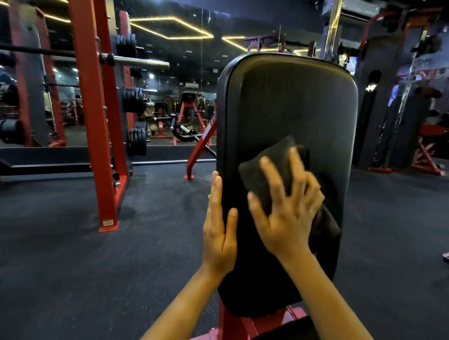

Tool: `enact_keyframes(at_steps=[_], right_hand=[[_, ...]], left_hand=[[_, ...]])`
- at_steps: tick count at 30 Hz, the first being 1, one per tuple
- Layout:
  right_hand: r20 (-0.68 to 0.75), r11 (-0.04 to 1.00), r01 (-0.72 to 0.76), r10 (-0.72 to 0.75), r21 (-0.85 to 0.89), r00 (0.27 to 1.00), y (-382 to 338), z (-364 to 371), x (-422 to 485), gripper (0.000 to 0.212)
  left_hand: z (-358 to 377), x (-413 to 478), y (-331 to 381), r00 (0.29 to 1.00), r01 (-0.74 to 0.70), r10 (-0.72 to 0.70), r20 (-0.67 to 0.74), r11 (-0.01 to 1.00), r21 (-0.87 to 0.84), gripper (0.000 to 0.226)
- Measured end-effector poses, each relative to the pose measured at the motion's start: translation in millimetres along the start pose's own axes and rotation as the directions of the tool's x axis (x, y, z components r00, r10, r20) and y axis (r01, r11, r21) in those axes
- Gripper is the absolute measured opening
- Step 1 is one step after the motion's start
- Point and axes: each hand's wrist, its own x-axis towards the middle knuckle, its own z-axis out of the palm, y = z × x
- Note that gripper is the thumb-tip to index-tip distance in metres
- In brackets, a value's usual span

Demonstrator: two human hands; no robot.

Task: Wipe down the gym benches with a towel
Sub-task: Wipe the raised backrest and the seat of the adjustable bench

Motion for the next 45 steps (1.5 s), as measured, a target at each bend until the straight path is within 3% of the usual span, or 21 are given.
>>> enact_keyframes(at_steps=[2,4,6,8,9,12,13,16,18,20,22,24,25,28,32,34,37,39,45], right_hand=[[0.025,0.979,0.205,-0.204,-0.007,0.979,16.6,0.2,-27.6,0.056],[0.03,0.969,0.248,-0.247,-0.014,0.968,39.1,-2.2,-40.0,0.054],[0.018,1.0,0.017,-0.017,0.013,1.0,52.0,-5.6,-30.0,0.056],[-0.007,0.949,-0.298,0.3,0.097,0.954,51.4,-9.4,0.9,0.055],[-0.002,0.933,-0.342,0.344,0.111,0.939,49.7,-10.7,18.3,0.055],[0.059,0.996,-0.092,0.092,0.004,0.994,60.7,-9.8,46.4,0.056],[0.059,0.997,-0.077,0.077,0.004,0.995,67.2,-10.1,48.9,0.056],[-0.022,0.908,-0.41,0.413,0.088,0.91,73.0,-6.4,31.4,0.055],[-0.034,0.862,-0.502,0.505,0.077,0.862,59.8,-4.2,12.6,0.056],[0.004,0.915,-0.401,0.401,0.042,0.916,45.1,-6.5,9.6,0.056],[0.03,0.981,-0.192,0.191,0.01,0.981,41.0,-7.8,27.2,0.056],[0.035,0.999,-0.043,0.043,-0.016,0.998,46.2,-7.2,56.8,0.056],[0.033,0.999,-0.043,0.043,-0.02,0.999,51.8,-7.2,71.5,0.056],[0.02,0.966,-0.258,0.257,0.026,0.966,83.4,-10.5,91.4,0.059],[0.018,0.829,-0.546,0.548,0.117,0.836,101.9,-7.6,32.9,0.06],[0.025,0.832,-0.547,0.547,0.094,0.836,88.9,-5.8,2.4,0.056],[0.032,0.922,-0.384,0.383,0.055,0.923,84.2,-4.8,12.6,0.053],[0.021,0.942,-0.329,0.328,0.064,0.944,96.0,-7.1,40.9,0.053],[0.088,0.816,-0.523,0.519,0.244,0.85,122.5,-7.2,50.2,0.067]], left_hand=[[-1.4,0.8,0.7,1.0,0.006,-0.006,0.009,1.0,0.006,0.054],[-3.0,0.3,1.7,1.0,-0.009,0.009,0.013,1.0,0.028,0.055],[-4.1,2.5,3.3,1.0,-0.023,0.022,0.015,0.998,0.061,0.056],[-4.2,8.7,7.6,0.998,-0.054,0.052,0.024,0.993,0.101,0.057],[-3.6,13.6,10.2,0.996,-0.083,0.079,0.033,0.989,0.121,0.057],[-3.3,33.3,19.2,0.984,-0.173,0.161,0.077,0.966,0.193,0.056],[-3.6,41.3,22.0,0.978,-0.203,0.184,0.1,0.951,0.232,0.056],[-4.1,58.2,27.9,0.941,-0.332,0.271,0.201,0.847,0.414,0.057],[-2.0,63.9,30.6,0.908,-0.417,0.316,0.274,0.737,0.532,0.057],[3.7,67.6,34.3,0.887,-0.462,0.321,0.333,0.646,0.608,0.056],[9.8,70.3,37.3,0.873,-0.487,0.314,0.372,0.568,0.664,0.057],[13.9,73.5,39.9,0.874,-0.485,0.307,0.376,0.516,0.706,0.058],[15.3,74.7,41.3,0.877,-0.479,0.305,0.371,0.507,0.716,0.058],[21.0,76.4,45.8,0.879,-0.475,0.317,0.357,0.497,0.727,0.058],[33.4,76.7,48.9,0.866,-0.498,0.306,0.397,0.447,0.743,0.056],[41.9,76.4,48.6,0.845,-0.532,0.298,0.443,0.393,0.75,0.056],[57.1,76.9,47.2,0.822,-0.568,0.271,0.5,0.33,0.754,0.057],[66.9,76.8,45.5,0.817,-0.576,0.242,0.524,0.289,0.765,0.057],[75.7,75.4,38.9,0.803,-0.588,0.198,0.563,0.098,0.803,0.061]])
